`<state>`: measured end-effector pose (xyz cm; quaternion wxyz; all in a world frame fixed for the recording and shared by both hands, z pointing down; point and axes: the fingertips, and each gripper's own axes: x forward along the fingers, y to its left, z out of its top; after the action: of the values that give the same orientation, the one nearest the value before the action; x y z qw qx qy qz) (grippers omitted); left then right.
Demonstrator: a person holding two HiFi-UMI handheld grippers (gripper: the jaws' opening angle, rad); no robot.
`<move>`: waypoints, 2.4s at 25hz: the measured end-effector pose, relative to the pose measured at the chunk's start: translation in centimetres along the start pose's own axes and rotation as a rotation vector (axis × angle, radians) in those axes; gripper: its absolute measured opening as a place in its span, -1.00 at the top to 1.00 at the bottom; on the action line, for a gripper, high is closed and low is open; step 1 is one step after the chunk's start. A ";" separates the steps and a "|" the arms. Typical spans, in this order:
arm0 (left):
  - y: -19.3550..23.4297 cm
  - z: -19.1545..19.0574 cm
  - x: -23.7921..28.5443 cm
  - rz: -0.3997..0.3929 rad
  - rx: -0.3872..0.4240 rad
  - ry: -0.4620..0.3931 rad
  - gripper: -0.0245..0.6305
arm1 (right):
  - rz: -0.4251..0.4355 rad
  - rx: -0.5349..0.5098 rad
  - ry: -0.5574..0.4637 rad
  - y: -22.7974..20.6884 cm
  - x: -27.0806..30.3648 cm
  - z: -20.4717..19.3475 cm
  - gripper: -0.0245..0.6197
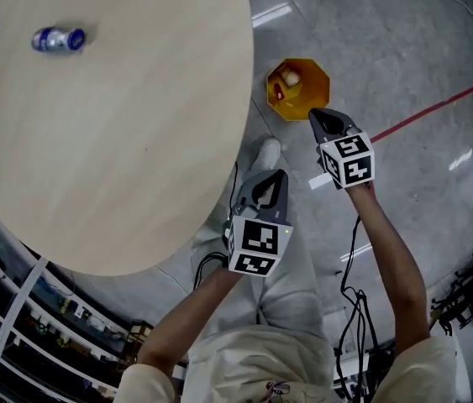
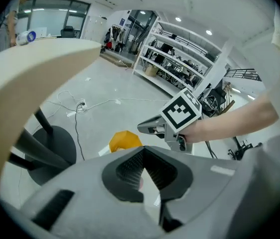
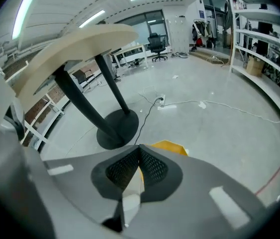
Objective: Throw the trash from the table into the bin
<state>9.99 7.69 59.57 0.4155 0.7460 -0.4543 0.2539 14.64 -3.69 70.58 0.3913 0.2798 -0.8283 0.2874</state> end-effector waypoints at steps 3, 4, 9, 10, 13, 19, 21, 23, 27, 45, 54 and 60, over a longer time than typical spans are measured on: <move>-1.9 1.2 -3.0 -0.022 0.034 -0.017 0.91 | -0.002 0.002 -0.039 2.3 -3.9 2.0 0.90; -2.4 1.7 -3.9 -0.028 0.045 -0.025 0.91 | -0.003 0.000 -0.052 3.0 -5.1 2.7 0.90; -3.7 3.7 -8.7 -0.047 0.071 -0.075 0.91 | -0.008 -0.025 -0.107 6.7 -9.9 5.7 0.90; -3.7 3.9 -9.9 -0.046 0.071 -0.084 0.91 | -0.009 -0.031 -0.109 7.6 -10.7 6.0 0.90; -3.3 4.6 -13.9 -0.029 0.050 -0.103 0.91 | -0.014 -0.043 -0.114 10.6 -13.4 6.9 0.90; -1.3 4.9 -22.6 -0.007 0.011 -0.170 0.91 | 0.019 -0.007 -0.171 18.8 -17.2 10.2 0.90; -1.4 4.8 -25.5 -0.009 0.009 -0.177 0.91 | 0.036 -0.003 -0.194 22.0 -19.1 11.6 0.90; -1.3 5.2 -27.9 -0.010 0.012 -0.195 0.91 | 0.048 -0.024 -0.221 24.6 -20.7 13.5 0.90; 0.0 6.0 -31.8 0.000 0.021 -0.246 0.91 | 0.071 -0.068 -0.258 29.1 -22.2 16.5 0.90; 9.4 4.6 -49.3 0.121 -0.164 -0.424 0.91 | 0.231 -0.196 -0.336 48.6 -24.5 23.4 0.90; 13.4 1.0 -52.5 0.131 -0.178 -0.496 0.92 | 0.231 -0.292 -0.339 54.5 -21.0 22.9 0.90; 14.4 -0.2 -52.6 0.138 -0.221 -0.510 0.92 | 0.213 -0.422 -0.329 55.7 -19.7 24.1 0.69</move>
<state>-26.85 28.88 25.49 0.3484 0.7032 -0.6188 0.0346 -24.84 22.03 27.61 0.2688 0.1467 -0.9468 0.0988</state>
